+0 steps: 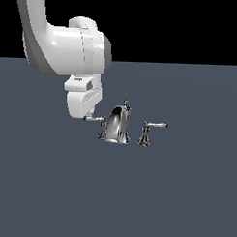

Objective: Turn on the faucet by rotating a designated handle.

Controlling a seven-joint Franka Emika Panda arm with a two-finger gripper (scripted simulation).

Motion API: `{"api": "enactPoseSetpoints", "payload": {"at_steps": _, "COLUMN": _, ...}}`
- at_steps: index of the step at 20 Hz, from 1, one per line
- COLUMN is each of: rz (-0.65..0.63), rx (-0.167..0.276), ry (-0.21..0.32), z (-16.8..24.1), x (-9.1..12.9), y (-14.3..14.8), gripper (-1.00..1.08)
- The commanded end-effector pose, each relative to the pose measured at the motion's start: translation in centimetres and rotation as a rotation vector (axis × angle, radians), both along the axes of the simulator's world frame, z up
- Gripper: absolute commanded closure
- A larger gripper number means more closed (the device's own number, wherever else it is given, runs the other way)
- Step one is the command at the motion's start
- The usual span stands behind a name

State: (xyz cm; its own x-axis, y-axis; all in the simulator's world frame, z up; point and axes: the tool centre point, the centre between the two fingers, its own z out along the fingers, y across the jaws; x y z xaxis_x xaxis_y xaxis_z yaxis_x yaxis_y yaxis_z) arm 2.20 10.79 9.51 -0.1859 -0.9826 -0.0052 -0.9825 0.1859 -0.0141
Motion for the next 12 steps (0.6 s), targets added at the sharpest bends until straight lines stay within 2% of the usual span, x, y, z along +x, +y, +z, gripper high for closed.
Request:
{"api": "enactPoseSetpoints", "payload": {"at_steps": 1, "rz": -0.003, "rx": -0.003, "ry": 0.01, "z": 0.0, "x": -1.2, "y": 0.0, "gripper": 1.08}}
{"api": "enactPoseSetpoints", "payload": {"at_steps": 12, "rz": -0.027, "rx": -0.002, "ry": 0.015, "z": 0.0, "x": -4.9, "y": 0.1, "gripper": 1.08}}
